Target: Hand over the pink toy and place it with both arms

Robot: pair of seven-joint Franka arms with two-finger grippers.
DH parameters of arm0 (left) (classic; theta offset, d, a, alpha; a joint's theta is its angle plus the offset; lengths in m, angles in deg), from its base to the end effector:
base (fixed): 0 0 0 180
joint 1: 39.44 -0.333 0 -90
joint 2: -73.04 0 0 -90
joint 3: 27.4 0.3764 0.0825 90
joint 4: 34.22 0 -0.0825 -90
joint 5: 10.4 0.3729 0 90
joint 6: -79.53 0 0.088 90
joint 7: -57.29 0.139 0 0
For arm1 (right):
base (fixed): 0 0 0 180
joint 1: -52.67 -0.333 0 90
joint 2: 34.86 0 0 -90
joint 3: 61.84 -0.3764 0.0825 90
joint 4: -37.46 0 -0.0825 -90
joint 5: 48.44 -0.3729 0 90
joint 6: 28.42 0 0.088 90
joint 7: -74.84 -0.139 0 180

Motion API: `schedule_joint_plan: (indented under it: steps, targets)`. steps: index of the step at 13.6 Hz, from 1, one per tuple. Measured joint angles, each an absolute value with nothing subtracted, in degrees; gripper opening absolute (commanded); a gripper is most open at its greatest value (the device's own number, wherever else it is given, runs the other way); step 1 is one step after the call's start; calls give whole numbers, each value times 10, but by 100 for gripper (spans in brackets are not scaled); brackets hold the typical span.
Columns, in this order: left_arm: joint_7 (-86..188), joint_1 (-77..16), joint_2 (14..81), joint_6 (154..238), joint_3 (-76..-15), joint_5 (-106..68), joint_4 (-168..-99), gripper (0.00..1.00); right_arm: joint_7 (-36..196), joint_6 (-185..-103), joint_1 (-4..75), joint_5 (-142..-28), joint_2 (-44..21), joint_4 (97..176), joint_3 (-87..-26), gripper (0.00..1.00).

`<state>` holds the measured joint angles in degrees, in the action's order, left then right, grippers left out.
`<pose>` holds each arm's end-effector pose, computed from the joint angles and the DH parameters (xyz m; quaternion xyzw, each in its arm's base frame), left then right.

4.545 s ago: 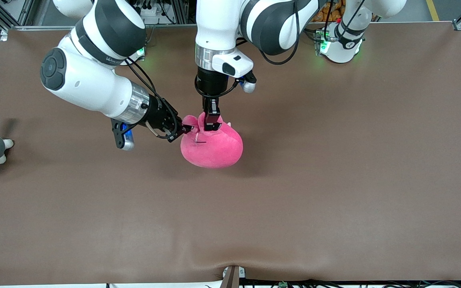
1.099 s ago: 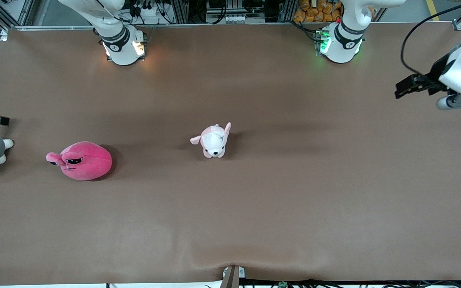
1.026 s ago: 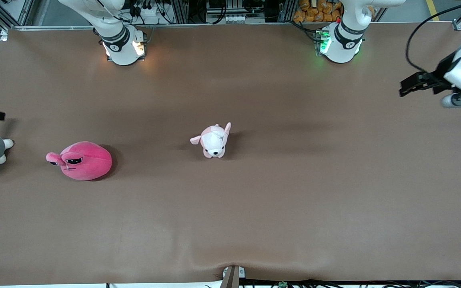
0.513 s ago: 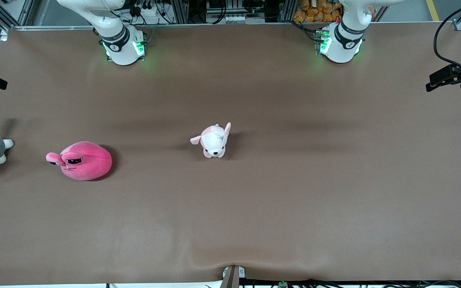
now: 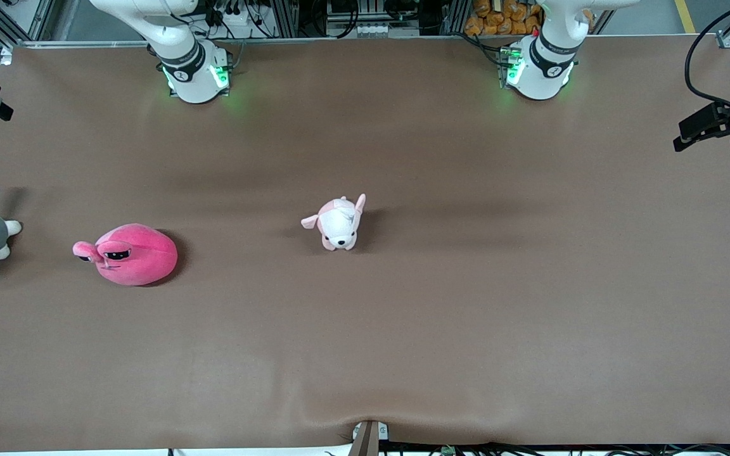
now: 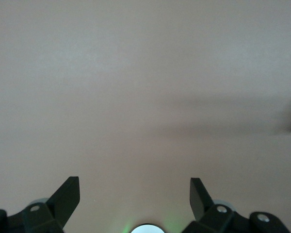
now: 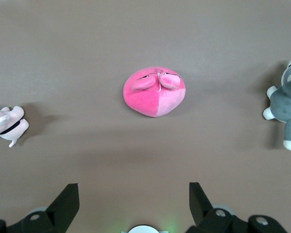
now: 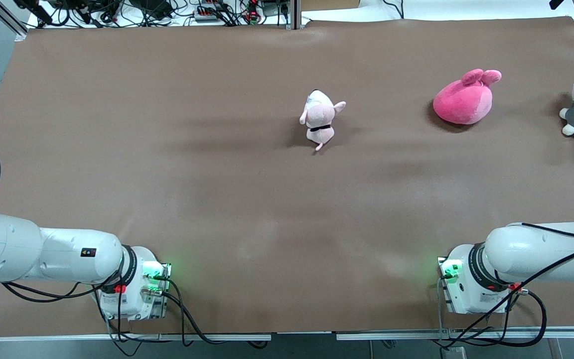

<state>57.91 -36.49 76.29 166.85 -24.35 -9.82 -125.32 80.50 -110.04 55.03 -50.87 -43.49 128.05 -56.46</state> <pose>0.5173 0.0033 0.6701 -1.0000 0.0044 0.0047 0.0035 0.4661 -0.0618 0.7117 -0.9995 0.0146 0.0000 0.0282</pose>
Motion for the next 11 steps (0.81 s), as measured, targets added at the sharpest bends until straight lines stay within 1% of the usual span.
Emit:
schedule_joint_plan:
  steps: [3, 5, 7, 11]
  targets:
    - [574, -364, 745, 1667, -275, -99, -1225, 100, 830, -1104, 550, -508, -426, 1280, -564, 100]
    - [572, -369, 739, 1649, -292, -99, -1210, 100, 835, -1104, 550, -508, -424, 1280, -564, 100]
    - [574, -376, 739, 1623, -299, -99, -1204, 100, 836, -1104, 550, -508, -422, 1280, -564, 100]
    - [585, -384, 739, 1614, -302, -99, -1204, 100, 837, -1104, 548, -507, -417, 1280, -566, 100]
